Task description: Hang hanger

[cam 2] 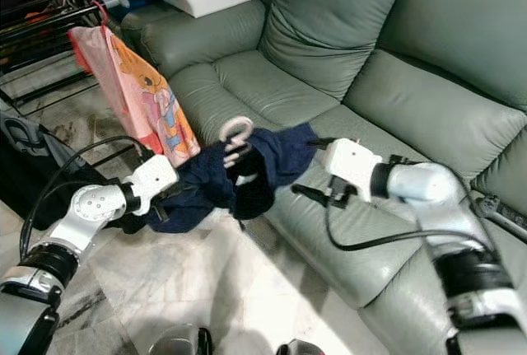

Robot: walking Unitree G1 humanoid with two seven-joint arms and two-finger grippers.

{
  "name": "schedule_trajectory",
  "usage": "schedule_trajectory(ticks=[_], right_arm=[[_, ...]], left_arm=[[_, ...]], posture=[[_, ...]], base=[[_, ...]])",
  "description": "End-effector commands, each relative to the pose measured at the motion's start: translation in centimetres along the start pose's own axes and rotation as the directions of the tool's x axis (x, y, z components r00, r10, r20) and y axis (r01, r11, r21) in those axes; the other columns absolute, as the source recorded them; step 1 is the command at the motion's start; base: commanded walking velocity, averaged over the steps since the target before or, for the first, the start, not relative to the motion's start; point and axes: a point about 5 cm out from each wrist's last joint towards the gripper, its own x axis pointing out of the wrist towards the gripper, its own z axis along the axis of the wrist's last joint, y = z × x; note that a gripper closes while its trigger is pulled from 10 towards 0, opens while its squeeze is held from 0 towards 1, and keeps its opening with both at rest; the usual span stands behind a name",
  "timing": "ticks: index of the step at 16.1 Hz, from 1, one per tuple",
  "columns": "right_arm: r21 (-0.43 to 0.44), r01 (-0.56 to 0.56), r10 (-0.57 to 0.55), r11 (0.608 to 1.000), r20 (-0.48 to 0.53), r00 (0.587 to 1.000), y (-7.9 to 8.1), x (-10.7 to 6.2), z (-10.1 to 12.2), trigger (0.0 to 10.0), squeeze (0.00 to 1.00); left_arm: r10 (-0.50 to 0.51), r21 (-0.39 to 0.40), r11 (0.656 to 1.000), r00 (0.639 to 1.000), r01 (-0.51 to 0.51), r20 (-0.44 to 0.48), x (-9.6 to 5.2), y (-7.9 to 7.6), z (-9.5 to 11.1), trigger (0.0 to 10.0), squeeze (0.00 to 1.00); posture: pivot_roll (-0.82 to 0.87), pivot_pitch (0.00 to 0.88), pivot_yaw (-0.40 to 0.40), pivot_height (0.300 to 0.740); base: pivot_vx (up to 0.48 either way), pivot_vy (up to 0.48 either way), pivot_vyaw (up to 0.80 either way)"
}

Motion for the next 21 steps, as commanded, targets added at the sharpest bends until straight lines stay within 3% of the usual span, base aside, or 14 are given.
schedule_trajectory(ticks=[1,2,3,4,5,14,15,16,17,21], right_arm=[[-0.031,-0.030,0.029,0.999,-0.009,1.000,-0.6,-0.3,0.3,10.0,0.62],[-0.037,-0.035,0.035,0.999,-0.017,0.999,-0.8,-0.4,0.2,10.0,0.62],[-0.046,-0.062,0.061,0.997,-0.034,0.998,-0.9,-0.5,0.1,10.0,0.36],[-0.046,-0.067,0.066,0.997,-0.037,0.997,-1.0,-0.6,0.1,10.0,0.27],[-0.056,-0.095,0.092,0.994,-0.059,0.994,-1.1,-0.6,-0.1,10.0,0.00],[-0.065,-0.196,0.187,0.979,-0.127,0.974,-1.8,-0.1,-1.1,10.0,0.00],[-0.042,-0.220,0.213,0.975,-0.125,0.969,-1.6,0.1,-1.3,6.2,0.00],[-0.016,-0.236,0.232,0.972,-0.118,0.965,-1.5,0.4,-1.5,0.7,0.00],[-0.002,-0.255,0.253,0.967,-0.119,0.960,-1.3,0.6,-1.7,0.0,0.00],[0.006,-0.297,0.296,0.955,-0.136,0.946,-1.3,0.8,-1.9,0.0,0.00]], left_arm=[[-0.052,0.086,0.995,0.998,0.048,0.039,0.2,0.0,1.1,0.0,0.00],[-0.078,0.113,0.991,0.996,0.073,0.040,0.2,-0.3,1.2,0.0,0.00],[-0.101,0.124,0.988,0.993,0.093,0.058,0.4,-0.6,1.5,0.0,0.00],[-0.106,0.129,0.987,0.993,0.097,0.060,0.4,-0.7,1.6,0.0,0.00],[-0.125,0.150,0.982,0.990,0.113,0.072,0.5,-0.9,1.8,0.0,0.00],[-0.198,0.205,0.965,0.968,0.165,0.156,0.7,-1.7,3.5,0.0,0.00],[-0.205,0.212,0.963,0.964,0.168,0.167,0.7,-1.8,3.7,0.0,0.00],[-0.209,0.215,0.962,0.961,0.169,0.180,0.8,-1.8,4.1,0.0,0.00],[-0.212,0.218,0.961,0.960,0.170,0.185,0.9,-1.8,4.3,0.0,0.00],[-0.221,0.225,0.958,0.958,0.178,0.185,0.9,-1.9,4.4,0.0,0.00]], posture=[[-0.04,0.040,0.023,0.740],[-0.04,0.040,0.023,0.740],[-0.04,0.038,0.023,0.740],[-0.04,0.038,0.023,0.740],[-0.04,0.038,0.023,0.740],[-0.04,0.048,0.022,0.740],[-0.03,0.050,0.022,0.740],[-0.03,0.050,0.021,0.740],[-0.03,0.050,0.021,0.740],[-0.03,0.050,0.023,0.740]], base=[[0.000,0.000,0.00],[0.000,0.000,0.00],[0.000,0.000,0.00],[0.000,0.000,0.00],[0.000,0.000,0.00],[0.000,0.000,0.00],[0.000,0.000,0.00],[0.000,0.000,0.00],[0.000,0.000,0.00],[0.000,0.000,0.00]])
